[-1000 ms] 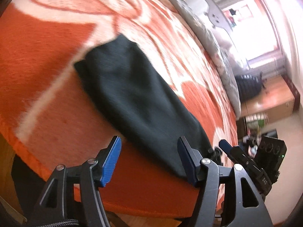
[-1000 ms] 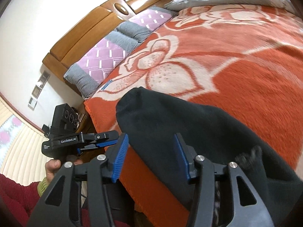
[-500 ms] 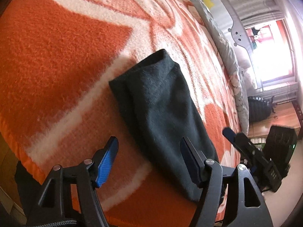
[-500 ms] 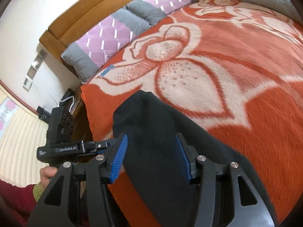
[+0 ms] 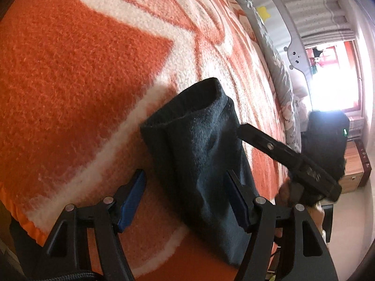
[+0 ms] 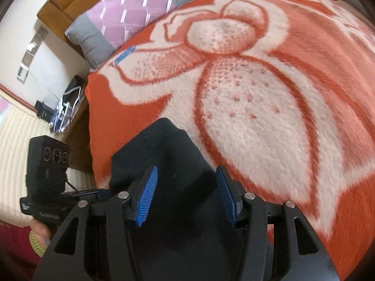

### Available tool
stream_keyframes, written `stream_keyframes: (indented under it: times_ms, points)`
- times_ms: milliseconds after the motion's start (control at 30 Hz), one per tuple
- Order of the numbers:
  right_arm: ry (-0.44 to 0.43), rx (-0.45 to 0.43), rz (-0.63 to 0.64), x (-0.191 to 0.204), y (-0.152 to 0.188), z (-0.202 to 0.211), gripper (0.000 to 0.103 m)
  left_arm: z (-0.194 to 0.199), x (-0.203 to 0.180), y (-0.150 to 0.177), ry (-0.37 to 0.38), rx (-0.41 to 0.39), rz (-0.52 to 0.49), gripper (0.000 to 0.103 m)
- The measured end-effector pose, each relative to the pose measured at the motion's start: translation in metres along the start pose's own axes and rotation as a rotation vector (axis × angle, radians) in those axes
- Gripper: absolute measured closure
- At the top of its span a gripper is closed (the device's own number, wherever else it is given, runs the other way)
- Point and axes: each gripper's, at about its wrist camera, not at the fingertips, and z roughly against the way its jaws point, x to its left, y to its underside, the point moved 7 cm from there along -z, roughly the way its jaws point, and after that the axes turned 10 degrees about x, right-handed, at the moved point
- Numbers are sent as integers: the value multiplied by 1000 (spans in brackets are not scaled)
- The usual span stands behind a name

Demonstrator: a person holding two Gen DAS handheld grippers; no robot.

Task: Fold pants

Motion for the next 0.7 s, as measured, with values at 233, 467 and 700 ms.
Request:
stream_keyframes:
  times_ms: [233,467,700]
  points:
    - [-7,102,55,2,-13,-26,54,-7,-7,-4,-56,-30,-51,38]
    - [-15,9,49,8,-5,-7,83,-8,-31,-9,-137,-40,-168,81]
    - [-113,-193,-23,11,22,66,84,16,-95,6,-49,-84,-290,85]
